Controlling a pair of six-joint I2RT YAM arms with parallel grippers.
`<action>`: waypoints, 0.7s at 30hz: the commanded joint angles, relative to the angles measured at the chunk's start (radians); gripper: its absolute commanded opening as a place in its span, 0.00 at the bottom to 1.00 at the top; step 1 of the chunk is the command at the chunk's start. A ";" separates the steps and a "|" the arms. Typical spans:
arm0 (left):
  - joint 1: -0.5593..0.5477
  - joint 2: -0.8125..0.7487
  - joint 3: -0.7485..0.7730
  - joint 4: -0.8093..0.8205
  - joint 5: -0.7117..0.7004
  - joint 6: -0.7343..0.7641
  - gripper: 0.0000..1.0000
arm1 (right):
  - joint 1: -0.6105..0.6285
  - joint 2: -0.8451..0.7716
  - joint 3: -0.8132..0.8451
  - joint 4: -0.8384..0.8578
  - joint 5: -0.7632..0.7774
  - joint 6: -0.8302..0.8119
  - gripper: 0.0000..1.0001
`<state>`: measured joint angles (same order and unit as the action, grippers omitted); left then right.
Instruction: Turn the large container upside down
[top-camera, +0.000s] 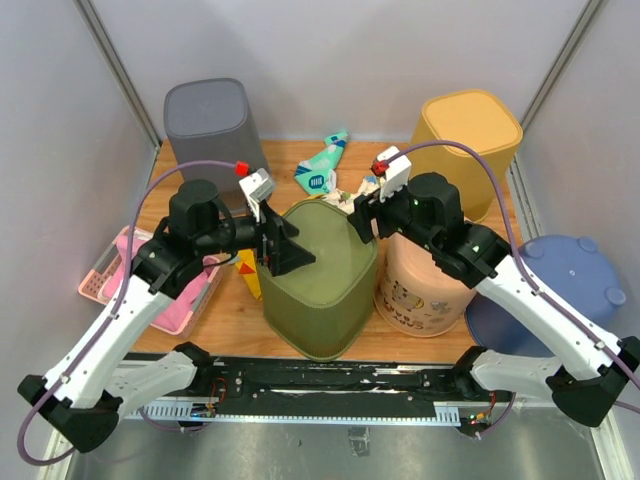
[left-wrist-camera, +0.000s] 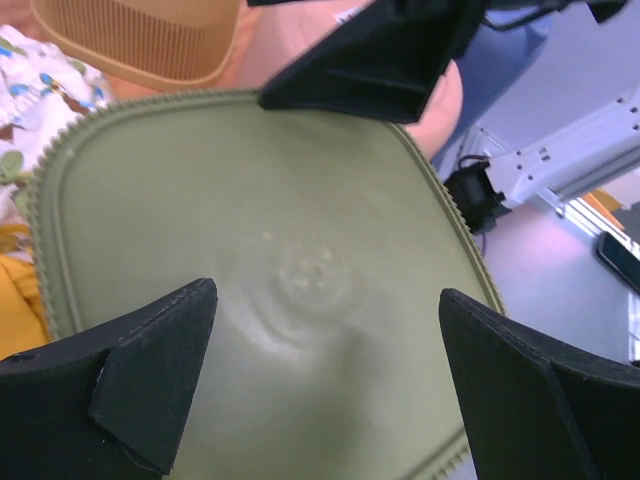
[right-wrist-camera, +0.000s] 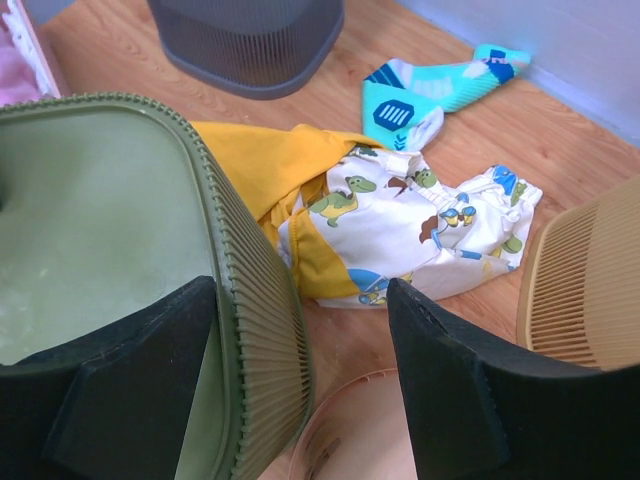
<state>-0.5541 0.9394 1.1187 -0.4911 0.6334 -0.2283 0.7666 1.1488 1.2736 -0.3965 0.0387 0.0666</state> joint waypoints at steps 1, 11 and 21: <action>-0.004 0.125 0.006 -0.051 -0.114 0.082 0.99 | 0.005 0.019 -0.112 -0.092 0.152 -0.008 0.70; 0.017 0.272 0.230 -0.128 -0.158 0.163 0.99 | 0.006 0.047 -0.029 -0.040 0.119 0.015 0.75; 0.017 0.146 0.369 -0.130 -0.294 0.048 0.99 | -0.077 -0.018 0.243 -0.079 0.462 -0.067 0.81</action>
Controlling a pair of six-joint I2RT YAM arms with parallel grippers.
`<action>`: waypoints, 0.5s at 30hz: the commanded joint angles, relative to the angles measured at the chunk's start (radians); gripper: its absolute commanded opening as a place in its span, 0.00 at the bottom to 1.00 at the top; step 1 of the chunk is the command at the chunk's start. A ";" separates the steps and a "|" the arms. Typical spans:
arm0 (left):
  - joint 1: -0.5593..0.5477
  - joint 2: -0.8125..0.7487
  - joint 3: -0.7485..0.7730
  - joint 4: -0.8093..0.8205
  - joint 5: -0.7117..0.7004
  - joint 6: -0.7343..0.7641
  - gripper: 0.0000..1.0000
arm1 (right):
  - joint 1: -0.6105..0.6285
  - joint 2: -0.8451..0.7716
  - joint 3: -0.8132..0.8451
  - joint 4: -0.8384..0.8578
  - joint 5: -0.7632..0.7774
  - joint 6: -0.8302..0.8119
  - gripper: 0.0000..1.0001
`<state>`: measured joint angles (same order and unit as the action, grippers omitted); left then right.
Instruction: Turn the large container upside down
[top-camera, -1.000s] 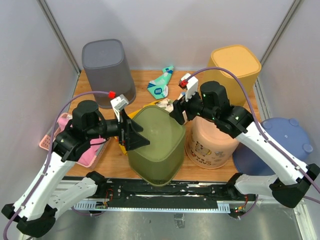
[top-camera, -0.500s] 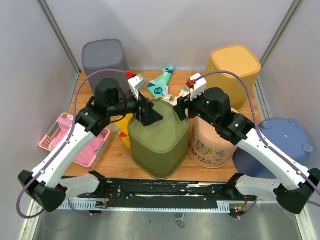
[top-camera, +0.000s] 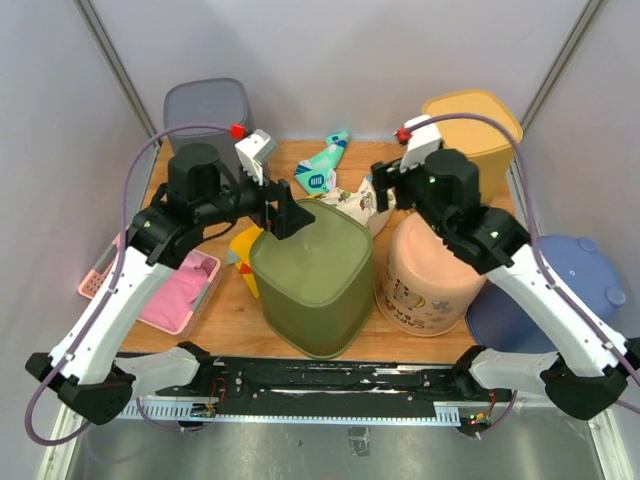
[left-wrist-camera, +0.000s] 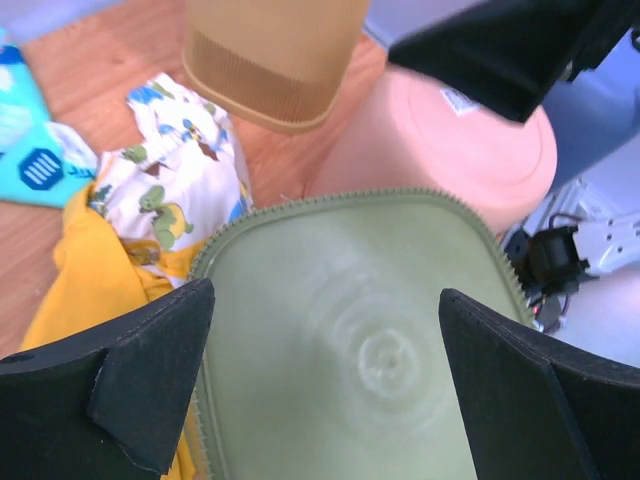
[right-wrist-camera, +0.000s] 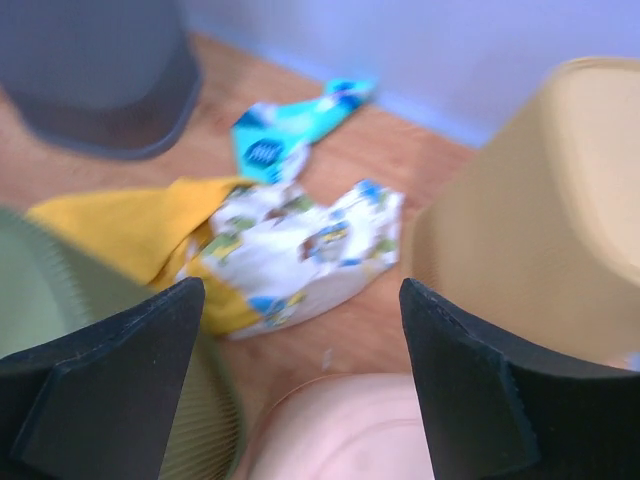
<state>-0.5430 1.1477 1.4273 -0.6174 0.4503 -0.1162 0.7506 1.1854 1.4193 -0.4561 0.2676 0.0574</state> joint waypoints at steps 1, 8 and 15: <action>0.006 -0.075 0.065 0.011 -0.160 -0.090 0.99 | -0.095 -0.062 0.106 -0.015 0.256 -0.066 0.81; 0.006 -0.116 0.102 0.038 -0.484 -0.219 0.99 | -0.467 -0.048 0.210 -0.158 0.234 0.048 0.81; 0.006 -0.121 0.122 -0.007 -0.773 -0.294 0.99 | -0.554 -0.031 0.240 -0.238 0.327 0.126 0.81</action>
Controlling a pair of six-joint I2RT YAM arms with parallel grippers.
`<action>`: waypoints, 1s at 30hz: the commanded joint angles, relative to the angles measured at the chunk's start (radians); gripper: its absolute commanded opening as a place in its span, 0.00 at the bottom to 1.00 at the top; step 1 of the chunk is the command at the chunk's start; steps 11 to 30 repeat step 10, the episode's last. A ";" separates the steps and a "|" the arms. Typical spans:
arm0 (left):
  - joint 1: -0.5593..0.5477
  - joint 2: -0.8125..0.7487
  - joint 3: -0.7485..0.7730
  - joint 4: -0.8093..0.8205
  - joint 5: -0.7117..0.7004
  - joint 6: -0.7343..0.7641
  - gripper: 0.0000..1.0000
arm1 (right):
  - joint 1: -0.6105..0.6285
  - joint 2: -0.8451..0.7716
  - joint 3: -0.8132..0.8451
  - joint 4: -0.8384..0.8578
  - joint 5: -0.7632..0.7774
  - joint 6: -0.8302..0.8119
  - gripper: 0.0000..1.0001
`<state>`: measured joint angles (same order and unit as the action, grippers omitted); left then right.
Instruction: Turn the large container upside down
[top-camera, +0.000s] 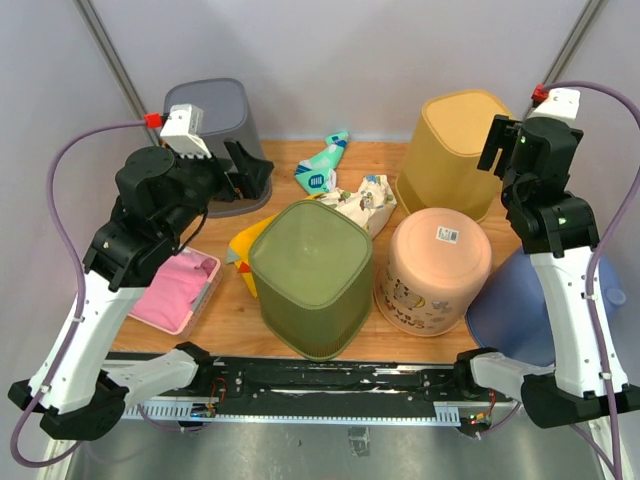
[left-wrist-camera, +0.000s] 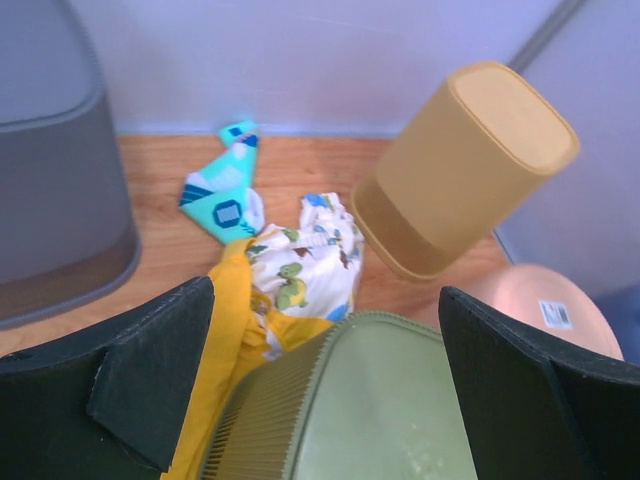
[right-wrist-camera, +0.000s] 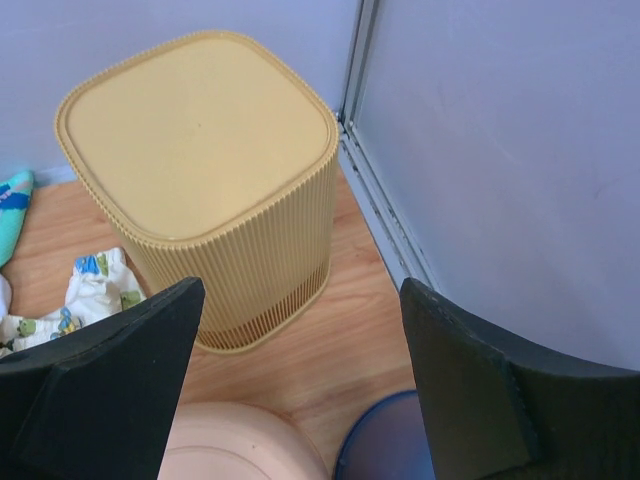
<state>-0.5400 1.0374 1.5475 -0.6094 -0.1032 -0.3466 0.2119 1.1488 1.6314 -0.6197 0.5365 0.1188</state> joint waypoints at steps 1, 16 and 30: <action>0.003 -0.020 -0.011 -0.004 -0.242 -0.070 0.99 | -0.015 0.004 0.024 -0.075 0.051 0.069 0.82; 0.003 -0.106 -0.110 0.077 -0.288 -0.077 0.99 | -0.015 0.002 0.014 -0.087 0.034 0.094 0.82; 0.003 -0.106 -0.110 0.077 -0.288 -0.077 0.99 | -0.015 0.002 0.014 -0.087 0.034 0.094 0.82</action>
